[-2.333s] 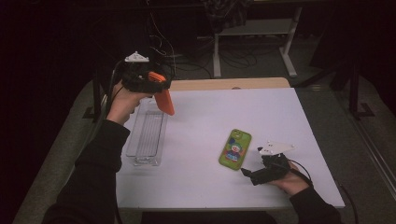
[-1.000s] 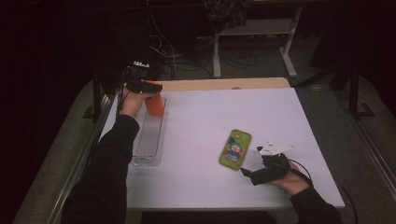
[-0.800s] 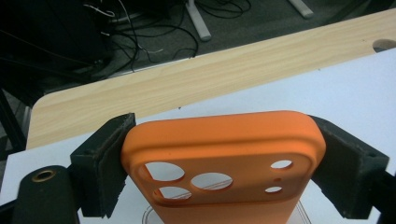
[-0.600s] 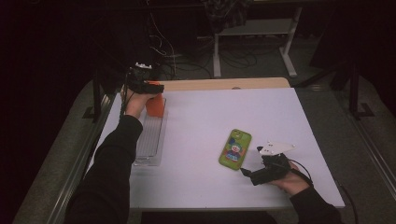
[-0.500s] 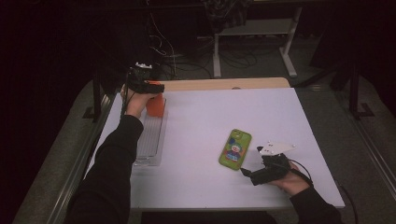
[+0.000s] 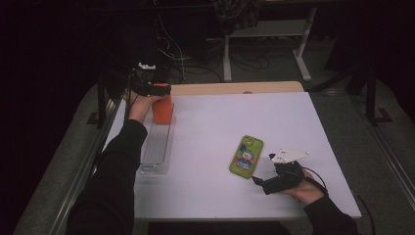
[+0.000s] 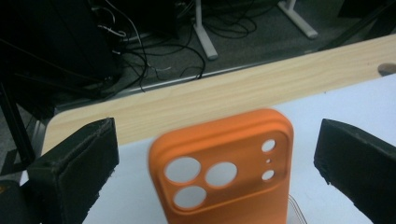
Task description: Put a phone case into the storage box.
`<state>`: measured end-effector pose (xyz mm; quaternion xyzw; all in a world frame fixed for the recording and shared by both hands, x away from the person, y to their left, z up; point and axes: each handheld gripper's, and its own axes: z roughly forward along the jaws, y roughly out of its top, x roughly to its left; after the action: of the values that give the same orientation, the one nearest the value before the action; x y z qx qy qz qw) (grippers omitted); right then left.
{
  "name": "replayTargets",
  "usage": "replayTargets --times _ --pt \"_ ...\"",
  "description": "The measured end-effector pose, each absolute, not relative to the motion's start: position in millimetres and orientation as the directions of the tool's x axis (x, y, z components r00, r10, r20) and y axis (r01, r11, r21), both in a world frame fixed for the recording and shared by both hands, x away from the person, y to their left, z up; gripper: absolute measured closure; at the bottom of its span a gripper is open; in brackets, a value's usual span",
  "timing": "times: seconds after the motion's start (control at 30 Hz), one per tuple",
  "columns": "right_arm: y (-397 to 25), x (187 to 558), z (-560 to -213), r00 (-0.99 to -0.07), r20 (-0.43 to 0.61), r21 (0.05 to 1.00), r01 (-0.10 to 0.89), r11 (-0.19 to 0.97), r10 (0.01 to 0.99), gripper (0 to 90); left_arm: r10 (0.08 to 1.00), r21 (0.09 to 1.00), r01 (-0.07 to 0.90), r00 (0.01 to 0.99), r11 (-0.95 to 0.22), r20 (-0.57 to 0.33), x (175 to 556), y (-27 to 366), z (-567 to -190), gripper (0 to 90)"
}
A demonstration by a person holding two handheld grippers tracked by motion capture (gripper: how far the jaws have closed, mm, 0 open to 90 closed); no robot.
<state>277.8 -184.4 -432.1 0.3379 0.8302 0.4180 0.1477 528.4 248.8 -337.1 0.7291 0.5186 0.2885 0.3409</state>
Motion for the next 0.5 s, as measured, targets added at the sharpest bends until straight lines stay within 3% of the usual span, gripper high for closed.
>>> replayTargets --times 0.27,0.5 --pt "-184.1 277.5 -431.6 -0.728 0.035 0.791 0.439 0.427 0.685 0.0 0.93 0.789 0.564 0.367 -0.243 0.024 509.3 253.7 -322.6 0.0" --pt "-182.6 276.3 -430.7 -0.73 0.034 0.791 0.437 0.428 0.683 0.0 0.864 0.795 0.527 0.504 -0.299 -0.01 474.7 249.5 -308.5 0.0"
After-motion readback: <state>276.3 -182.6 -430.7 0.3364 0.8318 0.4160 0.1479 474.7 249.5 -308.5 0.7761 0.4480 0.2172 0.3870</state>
